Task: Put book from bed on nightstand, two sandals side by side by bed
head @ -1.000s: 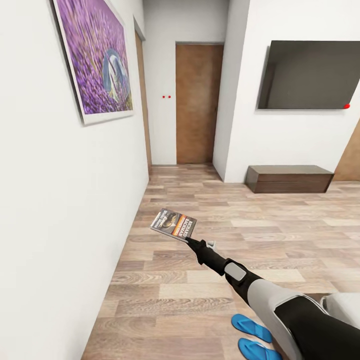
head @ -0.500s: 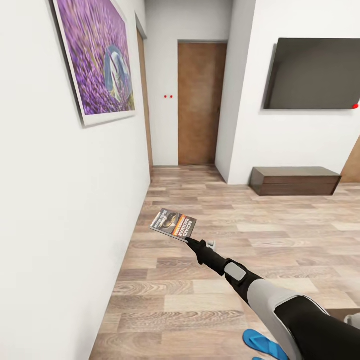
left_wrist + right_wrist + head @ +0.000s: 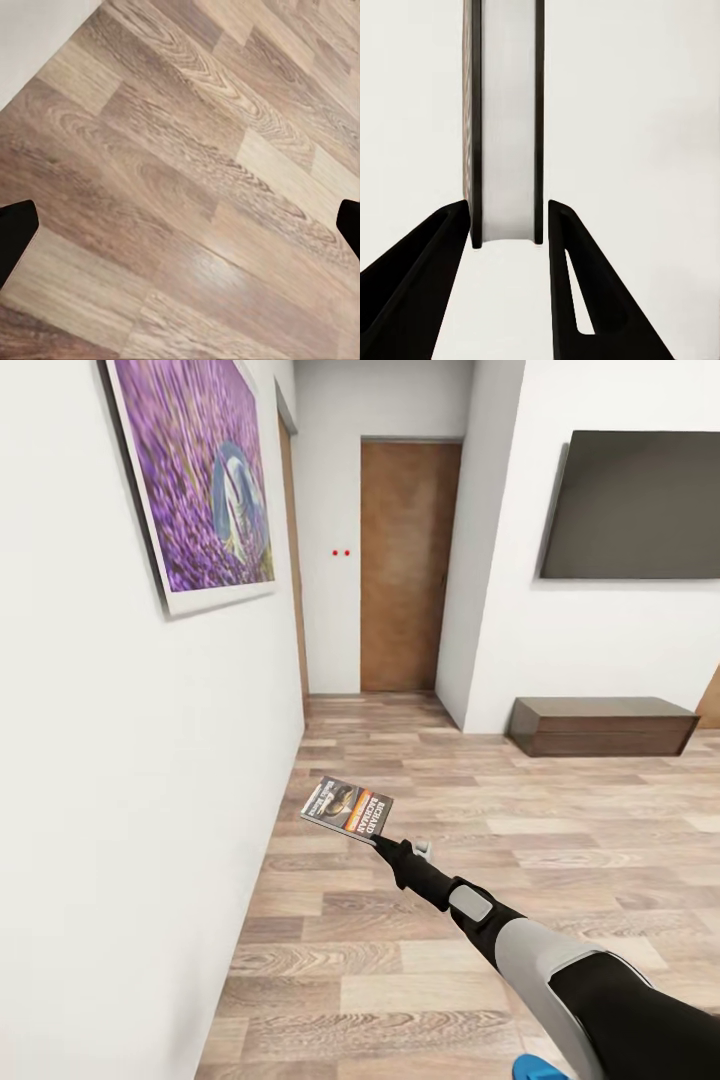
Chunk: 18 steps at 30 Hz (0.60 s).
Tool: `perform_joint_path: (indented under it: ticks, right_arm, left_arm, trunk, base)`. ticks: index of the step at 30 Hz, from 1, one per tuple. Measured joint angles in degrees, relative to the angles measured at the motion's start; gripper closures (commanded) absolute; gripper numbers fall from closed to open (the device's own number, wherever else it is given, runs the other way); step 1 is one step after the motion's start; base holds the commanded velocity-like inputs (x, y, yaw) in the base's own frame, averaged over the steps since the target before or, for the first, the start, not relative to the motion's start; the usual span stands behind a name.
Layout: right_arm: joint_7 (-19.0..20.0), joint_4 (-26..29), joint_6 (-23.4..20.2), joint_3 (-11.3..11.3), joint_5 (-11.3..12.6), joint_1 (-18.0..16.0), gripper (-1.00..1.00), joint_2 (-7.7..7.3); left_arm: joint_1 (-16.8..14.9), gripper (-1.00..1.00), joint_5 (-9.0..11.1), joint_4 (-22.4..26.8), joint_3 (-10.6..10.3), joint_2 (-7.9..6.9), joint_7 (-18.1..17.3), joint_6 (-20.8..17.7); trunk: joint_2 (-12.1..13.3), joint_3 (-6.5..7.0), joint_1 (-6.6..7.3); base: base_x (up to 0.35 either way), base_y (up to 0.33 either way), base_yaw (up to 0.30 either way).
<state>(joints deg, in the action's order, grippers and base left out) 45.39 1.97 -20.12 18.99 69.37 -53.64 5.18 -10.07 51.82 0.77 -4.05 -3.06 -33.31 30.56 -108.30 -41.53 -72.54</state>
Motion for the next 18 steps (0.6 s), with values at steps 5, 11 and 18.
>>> perform_joint_path:
  ticks: [5,11,18]
  right_arm:
    - [0.0,0.0,0.0,0.0,0.0,0.0,1.00,0.00]
    - [0.1,0.0,0.0,-0.1,0.0,0.0,1.00,0.00]
    - [0.1,0.0,0.0,0.0,0.1,0.0,1.00,0.00]
  left_arm:
    - [0.0,-1.00,0.0,0.0,0.0,-0.01,0.0,0.0]
    - [0.0,-1.00,0.0,0.0,0.0,-0.01,0.0,0.0]
    - [0.0,-1.00,0.0,0.0,0.0,0.00,0.0,0.0]
  trunk:
    - [0.0,0.00,0.00]
    - [0.0,0.00,0.00]
    - [0.0,0.00,0.00]
  base:
    - [0.218,0.114,0.000]
    - [0.219,0.065,0.000]
    - [0.222,0.013,0.000]
